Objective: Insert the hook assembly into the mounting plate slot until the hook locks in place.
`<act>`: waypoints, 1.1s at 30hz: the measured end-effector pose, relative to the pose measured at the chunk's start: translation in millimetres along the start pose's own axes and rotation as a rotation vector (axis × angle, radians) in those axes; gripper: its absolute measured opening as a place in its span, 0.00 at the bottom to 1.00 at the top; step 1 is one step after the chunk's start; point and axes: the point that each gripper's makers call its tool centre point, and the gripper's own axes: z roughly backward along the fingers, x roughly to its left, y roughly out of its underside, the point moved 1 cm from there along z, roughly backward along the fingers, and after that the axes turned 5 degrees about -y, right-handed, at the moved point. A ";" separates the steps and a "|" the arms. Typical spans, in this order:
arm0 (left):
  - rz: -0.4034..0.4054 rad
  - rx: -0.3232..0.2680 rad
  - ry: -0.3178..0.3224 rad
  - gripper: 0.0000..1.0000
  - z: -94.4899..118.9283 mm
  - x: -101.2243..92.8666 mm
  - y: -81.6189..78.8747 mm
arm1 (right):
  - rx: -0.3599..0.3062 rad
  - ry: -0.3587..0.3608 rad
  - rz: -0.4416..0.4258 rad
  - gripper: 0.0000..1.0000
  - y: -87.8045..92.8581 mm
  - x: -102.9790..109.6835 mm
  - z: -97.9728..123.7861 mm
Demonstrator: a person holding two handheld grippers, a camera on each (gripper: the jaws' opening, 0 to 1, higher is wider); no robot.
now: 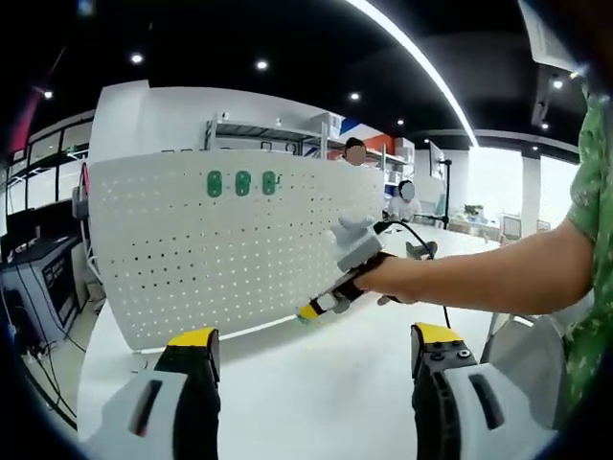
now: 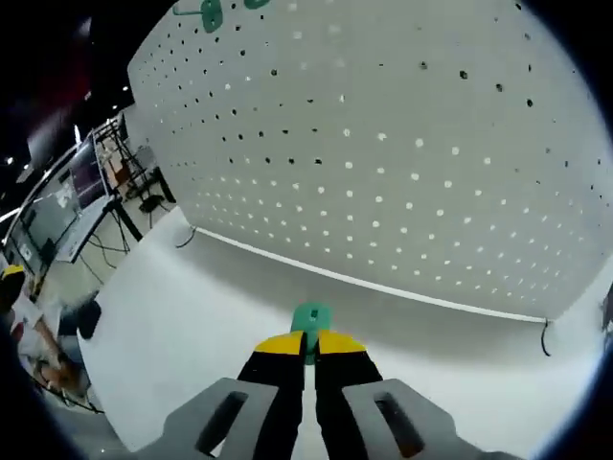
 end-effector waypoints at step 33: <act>-0.037 -0.096 0.041 0.85 -7.8 -19.2 -46.9 | -0.419 0.168 0.142 0.01 -69.8 -3.4 116.0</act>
